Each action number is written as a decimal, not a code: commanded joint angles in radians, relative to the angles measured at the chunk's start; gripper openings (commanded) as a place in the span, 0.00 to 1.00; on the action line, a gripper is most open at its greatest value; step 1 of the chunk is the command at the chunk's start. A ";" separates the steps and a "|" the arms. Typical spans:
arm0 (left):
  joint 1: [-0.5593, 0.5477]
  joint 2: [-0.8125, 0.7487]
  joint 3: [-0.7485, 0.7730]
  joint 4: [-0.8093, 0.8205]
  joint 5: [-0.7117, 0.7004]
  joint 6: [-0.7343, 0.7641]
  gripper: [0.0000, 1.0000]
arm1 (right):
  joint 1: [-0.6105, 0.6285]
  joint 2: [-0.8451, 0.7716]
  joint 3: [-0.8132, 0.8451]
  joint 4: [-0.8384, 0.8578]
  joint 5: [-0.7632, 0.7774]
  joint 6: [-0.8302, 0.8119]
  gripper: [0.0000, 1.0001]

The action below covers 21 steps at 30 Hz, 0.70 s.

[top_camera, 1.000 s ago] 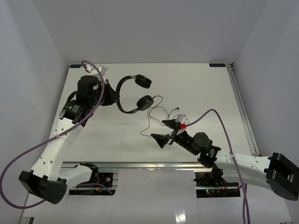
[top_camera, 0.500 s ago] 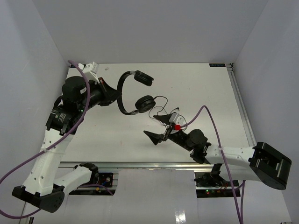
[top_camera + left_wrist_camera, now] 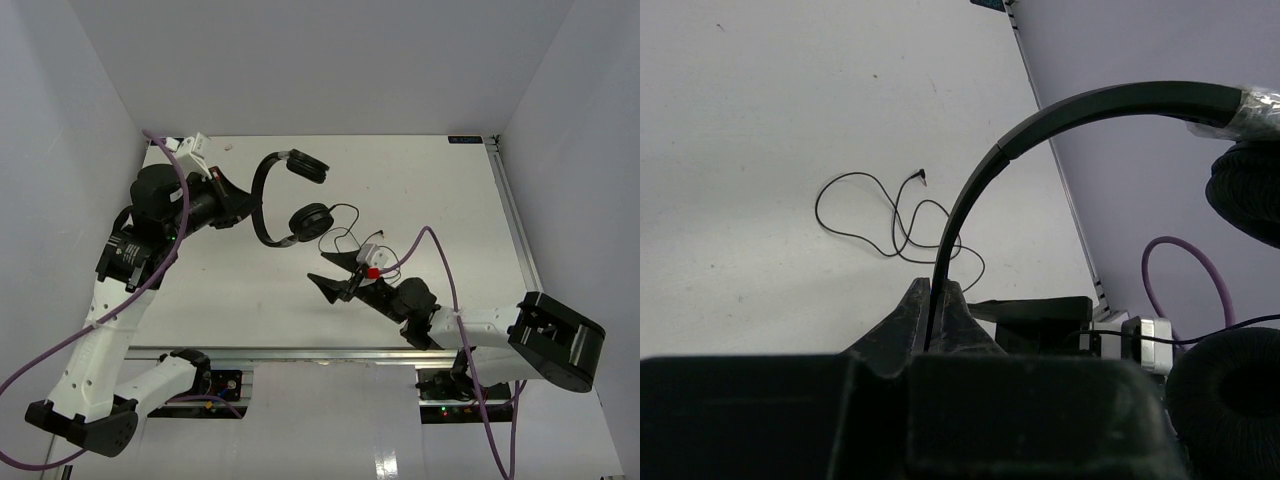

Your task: Wrap the headphones

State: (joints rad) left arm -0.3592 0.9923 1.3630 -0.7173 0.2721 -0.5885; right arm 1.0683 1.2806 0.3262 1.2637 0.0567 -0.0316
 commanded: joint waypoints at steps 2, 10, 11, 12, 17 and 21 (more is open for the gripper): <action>-0.004 -0.043 0.044 0.044 0.060 -0.061 0.00 | 0.004 0.058 -0.026 0.252 0.055 0.021 0.57; -0.004 -0.057 0.081 0.030 0.069 -0.069 0.00 | 0.004 0.136 -0.059 0.398 0.074 0.075 0.50; -0.004 -0.057 0.088 0.027 0.068 -0.068 0.00 | 0.004 0.141 -0.068 0.419 0.077 0.078 0.50; -0.004 -0.059 0.091 0.026 0.069 -0.069 0.00 | 0.004 0.147 -0.075 0.429 0.079 0.079 0.49; -0.004 -0.073 0.084 0.024 0.088 -0.073 0.00 | 0.004 0.169 -0.097 0.458 0.078 0.075 0.41; -0.004 -0.092 0.071 0.030 0.122 -0.092 0.00 | 0.004 0.190 -0.102 0.484 0.073 0.065 0.22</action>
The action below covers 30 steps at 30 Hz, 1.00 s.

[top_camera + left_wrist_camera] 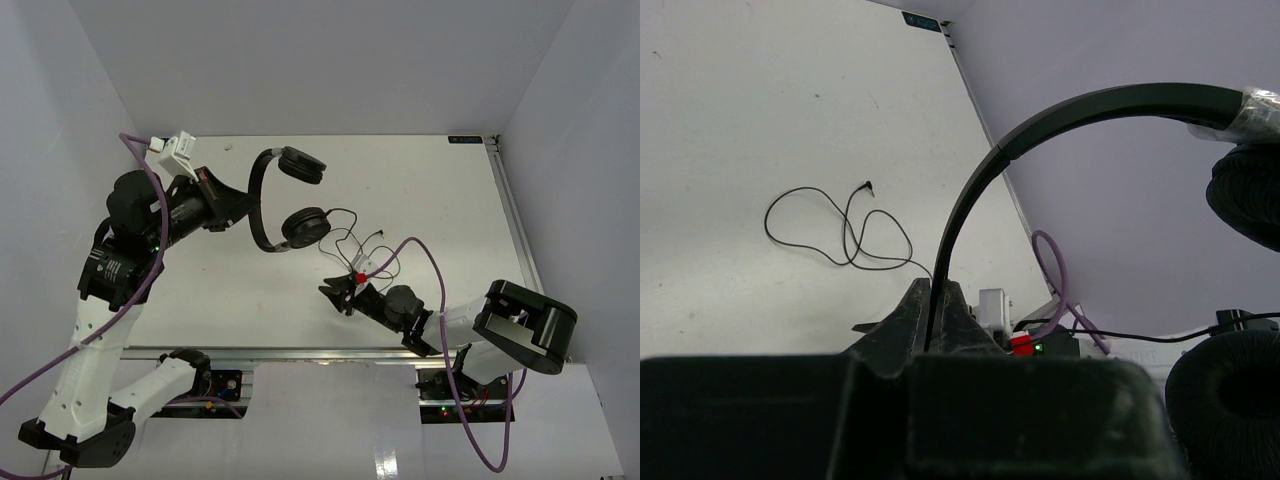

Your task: Wrap the headphones

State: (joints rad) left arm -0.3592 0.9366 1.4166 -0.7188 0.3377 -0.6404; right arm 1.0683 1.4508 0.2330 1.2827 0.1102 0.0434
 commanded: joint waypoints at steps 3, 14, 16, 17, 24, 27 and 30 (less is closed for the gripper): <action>-0.004 -0.055 0.009 0.042 0.081 -0.054 0.00 | 0.004 0.031 -0.007 0.481 0.025 -0.017 0.08; -0.004 -0.081 -0.043 0.068 0.301 -0.010 0.00 | -0.002 0.022 0.024 0.440 0.066 -0.053 0.08; -0.004 -0.109 -0.103 0.116 0.387 0.019 0.00 | -0.002 0.006 0.048 0.393 0.046 -0.074 0.08; -0.004 -0.118 -0.124 0.117 0.430 0.039 0.00 | -0.002 0.002 0.060 0.373 0.041 -0.081 0.08; -0.004 -0.163 -0.247 0.116 0.579 0.144 0.00 | -0.029 -0.046 0.182 0.169 0.011 -0.125 0.08; -0.004 -0.171 -0.293 0.117 0.583 0.162 0.00 | -0.049 -0.053 0.260 0.024 -0.027 -0.155 0.08; -0.004 -0.167 -0.347 0.117 0.585 0.188 0.00 | -0.083 -0.047 0.332 -0.075 -0.040 -0.171 0.08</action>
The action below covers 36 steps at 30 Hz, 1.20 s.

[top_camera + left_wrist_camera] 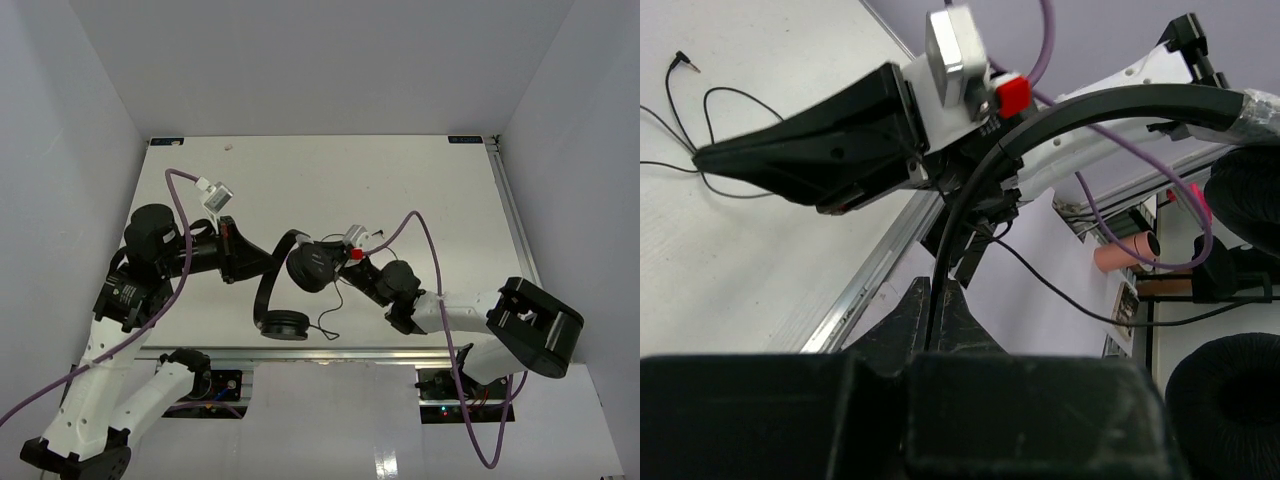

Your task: Wrap the headphones

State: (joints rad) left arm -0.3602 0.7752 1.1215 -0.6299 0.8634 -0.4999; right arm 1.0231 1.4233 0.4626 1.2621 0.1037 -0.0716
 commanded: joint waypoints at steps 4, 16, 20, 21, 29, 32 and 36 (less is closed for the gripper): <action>-0.003 -0.001 -0.090 0.029 0.034 0.071 0.00 | -0.095 -0.013 0.186 -0.174 -0.070 -0.058 0.08; -0.006 0.078 -0.164 0.028 -0.029 0.147 0.00 | -0.263 0.041 0.555 -0.627 -0.106 -0.128 0.08; -0.017 0.110 -0.179 0.076 -0.002 0.155 0.00 | -0.315 0.086 0.668 -0.732 -0.141 -0.141 0.08; -0.022 0.117 -0.185 0.096 0.012 0.151 0.00 | -0.318 0.094 0.692 -0.751 -0.143 -0.144 0.08; -0.116 0.232 -0.175 0.177 0.044 0.175 0.00 | -0.333 0.194 0.808 -0.807 -0.146 -0.169 0.08; -0.170 0.284 -0.162 0.179 -0.010 0.205 0.00 | -0.346 0.232 0.863 -0.843 -0.139 -0.186 0.08; -0.180 0.313 -0.150 0.194 -0.107 0.217 0.00 | -0.356 0.237 0.848 -0.837 -0.168 -0.172 0.08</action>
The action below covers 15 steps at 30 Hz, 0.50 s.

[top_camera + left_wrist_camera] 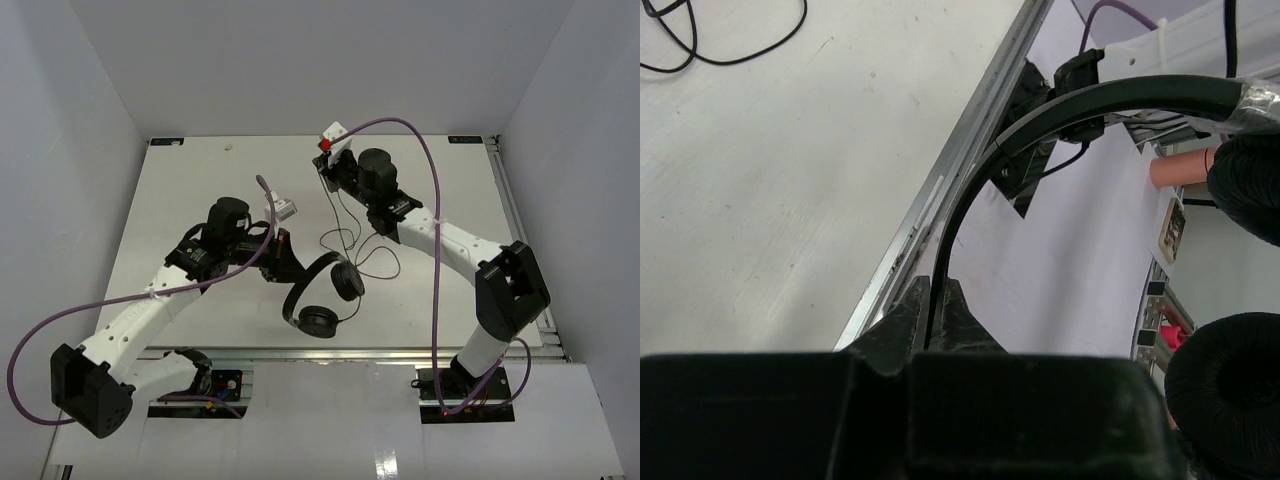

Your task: Wrap the headphones

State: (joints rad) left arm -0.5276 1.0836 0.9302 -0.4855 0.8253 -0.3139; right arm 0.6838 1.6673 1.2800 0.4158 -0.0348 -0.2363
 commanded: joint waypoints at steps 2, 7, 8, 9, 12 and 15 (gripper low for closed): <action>-0.012 0.007 0.046 0.069 -0.097 0.029 0.00 | -0.018 -0.012 -0.012 0.041 -0.043 0.007 0.08; -0.012 -0.024 0.061 0.124 -0.136 -0.001 0.00 | -0.018 -0.018 -0.100 0.118 -0.047 0.040 0.08; -0.012 -0.038 0.066 0.129 -0.156 -0.005 0.00 | -0.018 -0.013 -0.101 0.118 -0.050 0.049 0.08; -0.012 -0.049 0.071 0.132 -0.177 -0.010 0.00 | -0.018 -0.010 -0.102 0.119 -0.055 0.056 0.08; -0.012 -0.086 0.091 0.134 -0.241 -0.030 0.00 | -0.018 -0.006 -0.107 0.131 -0.077 0.085 0.08; -0.012 -0.121 0.107 0.127 -0.297 -0.045 0.00 | -0.018 -0.005 -0.108 0.139 -0.100 0.118 0.08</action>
State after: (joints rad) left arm -0.5369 1.0341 0.9735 -0.4049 0.6036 -0.3225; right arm 0.6678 1.6711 1.1667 0.4739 -0.0913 -0.1767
